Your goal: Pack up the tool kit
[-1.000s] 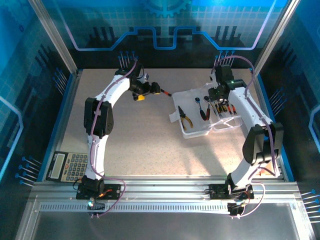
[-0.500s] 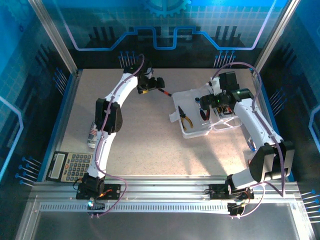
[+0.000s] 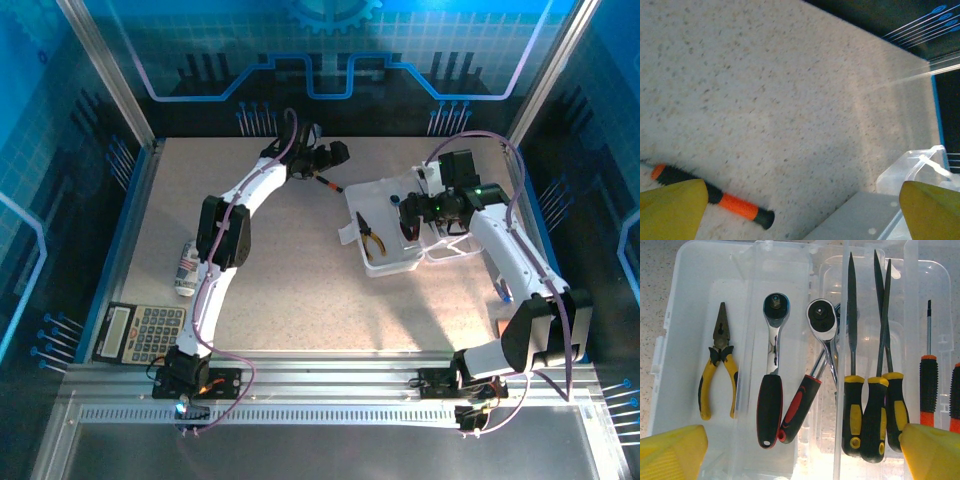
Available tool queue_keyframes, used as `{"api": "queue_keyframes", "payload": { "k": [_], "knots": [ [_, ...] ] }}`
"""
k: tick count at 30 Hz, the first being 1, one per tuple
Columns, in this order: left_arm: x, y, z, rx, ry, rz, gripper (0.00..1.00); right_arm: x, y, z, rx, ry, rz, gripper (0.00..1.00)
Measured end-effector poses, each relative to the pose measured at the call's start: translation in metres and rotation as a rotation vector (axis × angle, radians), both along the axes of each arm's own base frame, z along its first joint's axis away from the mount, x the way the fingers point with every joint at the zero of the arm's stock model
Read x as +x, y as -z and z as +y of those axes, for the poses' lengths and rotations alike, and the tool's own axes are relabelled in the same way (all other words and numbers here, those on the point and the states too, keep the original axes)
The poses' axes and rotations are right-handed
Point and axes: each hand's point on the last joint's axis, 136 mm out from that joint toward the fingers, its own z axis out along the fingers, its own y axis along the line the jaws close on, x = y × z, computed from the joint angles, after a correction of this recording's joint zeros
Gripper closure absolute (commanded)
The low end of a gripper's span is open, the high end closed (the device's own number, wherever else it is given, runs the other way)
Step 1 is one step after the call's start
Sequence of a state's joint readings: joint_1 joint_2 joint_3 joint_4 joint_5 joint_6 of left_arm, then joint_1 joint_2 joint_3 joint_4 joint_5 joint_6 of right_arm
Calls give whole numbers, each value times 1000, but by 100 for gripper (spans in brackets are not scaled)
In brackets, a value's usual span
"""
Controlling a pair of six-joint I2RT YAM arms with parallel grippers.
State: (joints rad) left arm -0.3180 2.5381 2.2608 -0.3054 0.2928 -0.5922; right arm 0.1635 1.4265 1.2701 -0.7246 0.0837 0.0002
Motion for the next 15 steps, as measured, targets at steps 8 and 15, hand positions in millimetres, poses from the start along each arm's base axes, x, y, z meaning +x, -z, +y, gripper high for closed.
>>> {"api": "queue_keyframes", "payload": {
  "k": [8,15],
  "knots": [
    [16,28,-16,-96,24,-35,1,0,0,1,6,-4,2,0],
    [11,32,-15,-81,30,-17,1,-2,1,1,4,-5,9,0]
  ]
}}
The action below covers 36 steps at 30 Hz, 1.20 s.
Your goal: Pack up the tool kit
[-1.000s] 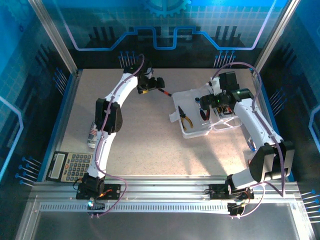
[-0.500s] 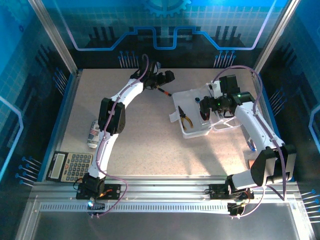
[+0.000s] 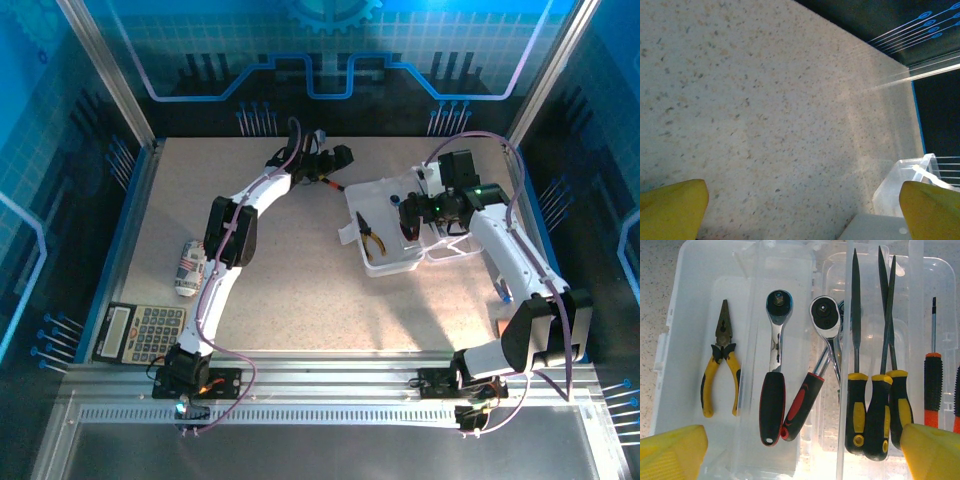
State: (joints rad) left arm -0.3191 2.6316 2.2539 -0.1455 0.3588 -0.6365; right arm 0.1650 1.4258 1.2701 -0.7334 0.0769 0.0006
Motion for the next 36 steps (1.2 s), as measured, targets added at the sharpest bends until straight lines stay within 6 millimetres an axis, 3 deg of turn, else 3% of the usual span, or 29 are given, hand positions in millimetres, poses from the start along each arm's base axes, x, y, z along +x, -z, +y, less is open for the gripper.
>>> {"api": "queue_keyframes", "payload": {
  "k": [8,12,16,21,27,36],
  "knots": [
    [-43,15,32,149,-26,142,1,-2,-8,0,5,-1,-23,0],
    [-76,32,67,271,-66,249,1,-6,-9,0,10,-3,-28,0],
    [-95,27,101,417,-103,294,1,-8,-5,0,16,0,-20,0],
    [-101,8,123,554,-116,311,1,-10,1,2,31,2,-7,0],
    [-86,-16,122,595,-113,277,1,-10,3,5,45,-3,-8,0],
    [-87,17,97,684,-52,321,4,-11,7,6,51,-7,-4,0]
  ]
}}
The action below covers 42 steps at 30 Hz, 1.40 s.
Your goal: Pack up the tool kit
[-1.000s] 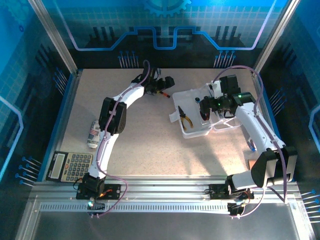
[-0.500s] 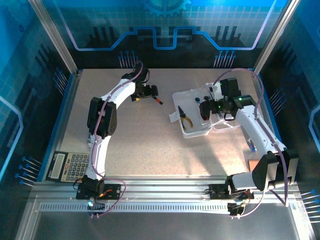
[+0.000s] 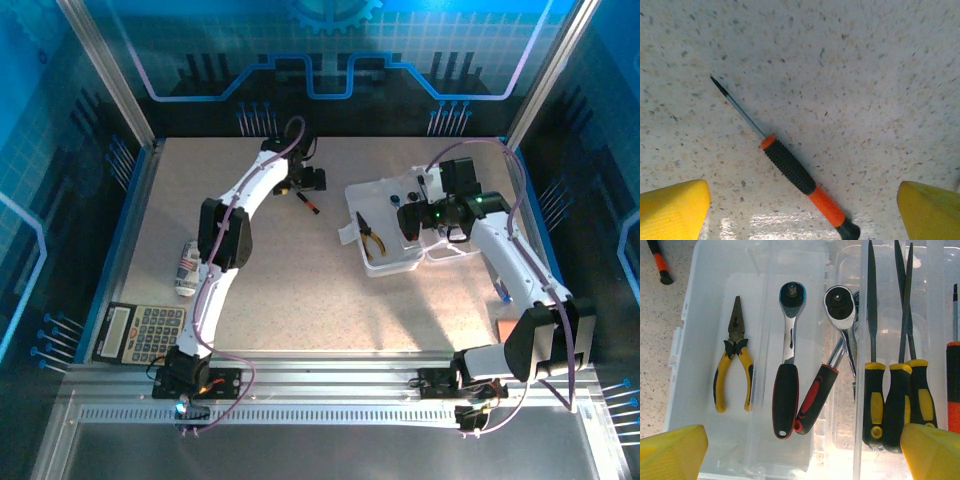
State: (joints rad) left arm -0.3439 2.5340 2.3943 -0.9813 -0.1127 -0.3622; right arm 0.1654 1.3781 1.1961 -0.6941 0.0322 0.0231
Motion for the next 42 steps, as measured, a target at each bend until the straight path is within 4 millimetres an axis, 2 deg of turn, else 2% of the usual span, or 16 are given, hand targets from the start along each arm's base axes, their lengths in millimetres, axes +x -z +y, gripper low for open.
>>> {"api": "queue_keyframes", "payload": {
  "k": [4,12,18,26,30,33,38,42],
  "knots": [
    [-10,12,1,60,11,36,6,-1,2,1,5,-4,7,0],
    [-18,40,16,151,14,100,8,-4,-1,2,12,-7,-6,0],
    [-18,39,16,160,18,99,17,-5,-1,2,13,-8,-8,0],
    [-18,42,9,129,46,95,50,-5,-2,2,14,-9,-10,0],
    [-21,42,14,123,40,105,72,-5,-3,2,14,-9,-12,0],
    [-22,42,22,107,29,113,84,-7,-6,1,16,-9,-20,0],
    [-25,41,24,68,22,114,98,-13,-15,1,21,-6,-39,0],
    [-29,40,24,44,23,96,100,-19,-24,1,27,-11,-57,0]
  ]
}}
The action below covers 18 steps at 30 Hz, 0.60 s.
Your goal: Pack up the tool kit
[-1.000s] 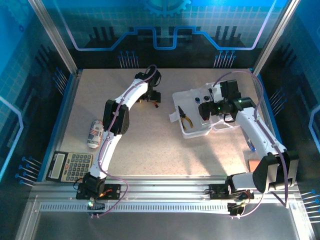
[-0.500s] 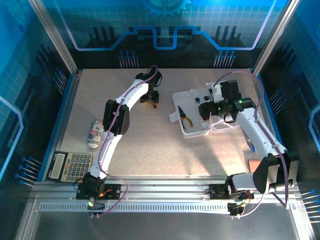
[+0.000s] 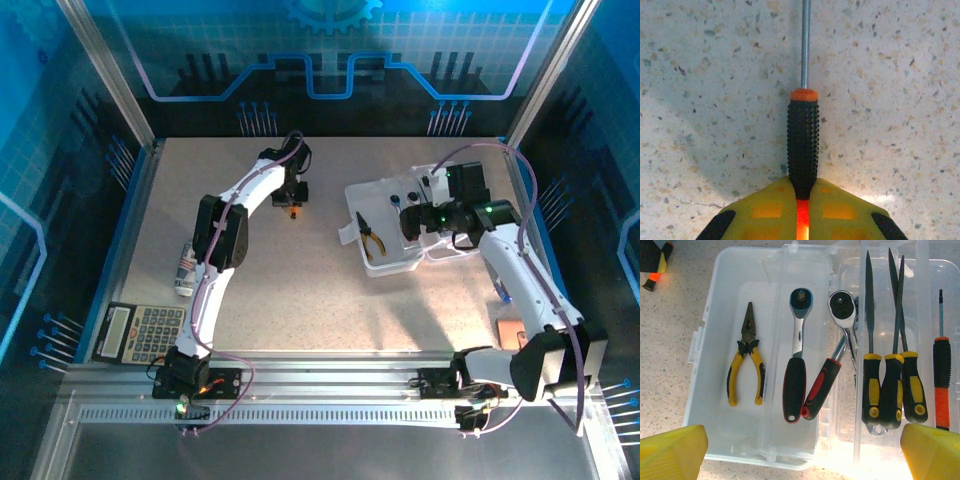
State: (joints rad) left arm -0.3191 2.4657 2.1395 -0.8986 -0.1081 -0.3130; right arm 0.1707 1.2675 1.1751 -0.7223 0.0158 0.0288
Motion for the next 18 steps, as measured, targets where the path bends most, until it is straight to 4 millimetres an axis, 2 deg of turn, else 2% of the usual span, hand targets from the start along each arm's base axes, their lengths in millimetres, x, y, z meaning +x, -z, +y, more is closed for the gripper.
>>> {"api": "queue_keyframes", "payload": {
  "k": [4,7,10,13,18],
  "knots": [
    [-15,-1,1,-28,6,14,100,-10,-9,6,31,-12,-9,0],
    [-39,-4,2,-51,16,56,100,-18,-17,14,87,-22,-12,0],
    [-63,-18,-1,-104,34,82,100,-25,-20,22,153,-28,-3,0],
    [-77,-52,-15,-221,66,45,100,-32,-20,35,241,-36,17,0],
    [-96,-135,-56,-537,169,-120,100,-33,-34,56,423,-35,-1,2]
  ]
}}
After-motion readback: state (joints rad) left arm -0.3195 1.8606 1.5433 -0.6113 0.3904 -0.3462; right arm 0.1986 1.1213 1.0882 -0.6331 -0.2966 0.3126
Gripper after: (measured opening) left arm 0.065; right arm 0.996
